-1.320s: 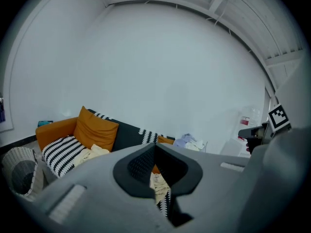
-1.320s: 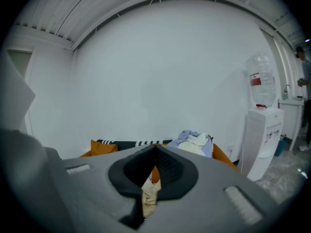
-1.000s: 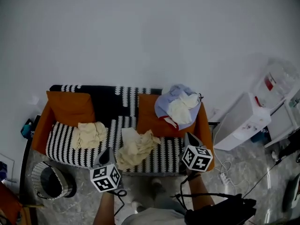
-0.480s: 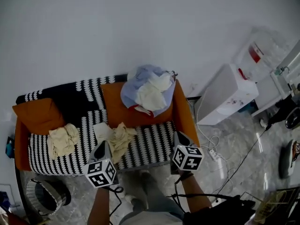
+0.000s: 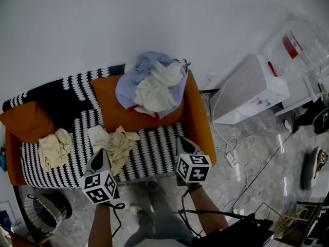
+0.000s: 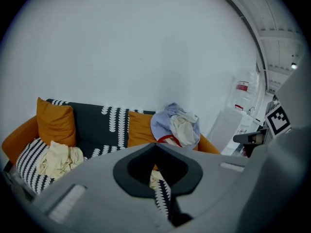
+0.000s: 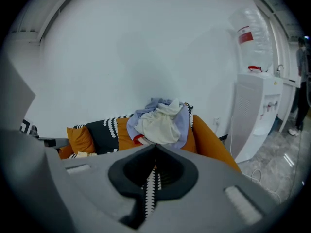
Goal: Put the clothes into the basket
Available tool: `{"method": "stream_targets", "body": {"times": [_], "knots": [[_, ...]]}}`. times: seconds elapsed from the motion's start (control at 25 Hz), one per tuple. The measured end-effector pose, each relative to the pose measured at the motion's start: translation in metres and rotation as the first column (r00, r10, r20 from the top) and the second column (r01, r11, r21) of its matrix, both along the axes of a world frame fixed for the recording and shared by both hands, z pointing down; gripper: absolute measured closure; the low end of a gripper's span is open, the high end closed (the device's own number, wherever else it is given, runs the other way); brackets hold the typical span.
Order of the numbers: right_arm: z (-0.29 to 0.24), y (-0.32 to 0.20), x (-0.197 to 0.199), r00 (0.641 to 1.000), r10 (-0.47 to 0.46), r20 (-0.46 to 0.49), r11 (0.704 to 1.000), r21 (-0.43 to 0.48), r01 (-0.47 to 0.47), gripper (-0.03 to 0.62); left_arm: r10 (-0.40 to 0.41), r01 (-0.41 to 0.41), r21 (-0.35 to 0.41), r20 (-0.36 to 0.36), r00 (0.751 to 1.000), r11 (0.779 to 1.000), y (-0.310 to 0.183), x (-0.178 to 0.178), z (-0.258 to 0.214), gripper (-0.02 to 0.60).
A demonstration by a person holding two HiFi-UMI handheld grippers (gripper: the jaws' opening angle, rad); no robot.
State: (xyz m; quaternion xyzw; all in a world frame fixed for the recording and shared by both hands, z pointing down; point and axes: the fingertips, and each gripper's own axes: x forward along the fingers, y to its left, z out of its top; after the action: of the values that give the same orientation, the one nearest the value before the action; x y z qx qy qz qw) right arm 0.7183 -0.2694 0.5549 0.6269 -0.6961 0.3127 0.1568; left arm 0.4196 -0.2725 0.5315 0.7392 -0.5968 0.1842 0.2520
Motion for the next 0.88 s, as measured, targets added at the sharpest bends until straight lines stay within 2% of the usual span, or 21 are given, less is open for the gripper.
{"method": "stream_targets", "body": {"times": [0.2, 0.36, 0.4, 0.44, 0.88], "knots": [[0.041, -0.032, -0.003, 0.999, -0.028, -0.025, 0.999, -0.029, 0.027, 0.591, -0.042, 0.043, -0.032, 0.014, 0.999, 0.999, -0.008, -0.010, 0.028, 0.586], [0.071, -0.054, -0.009, 0.999, -0.048, -0.007, 0.997, -0.057, 0.047, 0.582, -0.089, 0.090, -0.068, 0.024, 0.996, 0.994, -0.010, -0.022, 0.054, 0.586], [0.079, -0.058, -0.012, 0.998, -0.059, 0.006, 0.996, -0.068, 0.059, 0.436, -0.103, 0.104, -0.076, 0.023, 0.994, 0.992, -0.010, -0.025, 0.060, 0.586], [0.086, -0.063, -0.015, 0.998, -0.068, 0.015, 0.994, -0.079, 0.069, 0.425, -0.116, 0.118, -0.085, 0.021, 0.993, 0.989, -0.011, -0.027, 0.066, 0.586], [0.167, -0.109, -0.027, 0.989, -0.137, -0.058, 0.983, -0.134, 0.129, 0.425, -0.214, 0.215, -0.151, 0.021, 0.977, 0.965, -0.018, -0.050, 0.127, 0.586]]}}
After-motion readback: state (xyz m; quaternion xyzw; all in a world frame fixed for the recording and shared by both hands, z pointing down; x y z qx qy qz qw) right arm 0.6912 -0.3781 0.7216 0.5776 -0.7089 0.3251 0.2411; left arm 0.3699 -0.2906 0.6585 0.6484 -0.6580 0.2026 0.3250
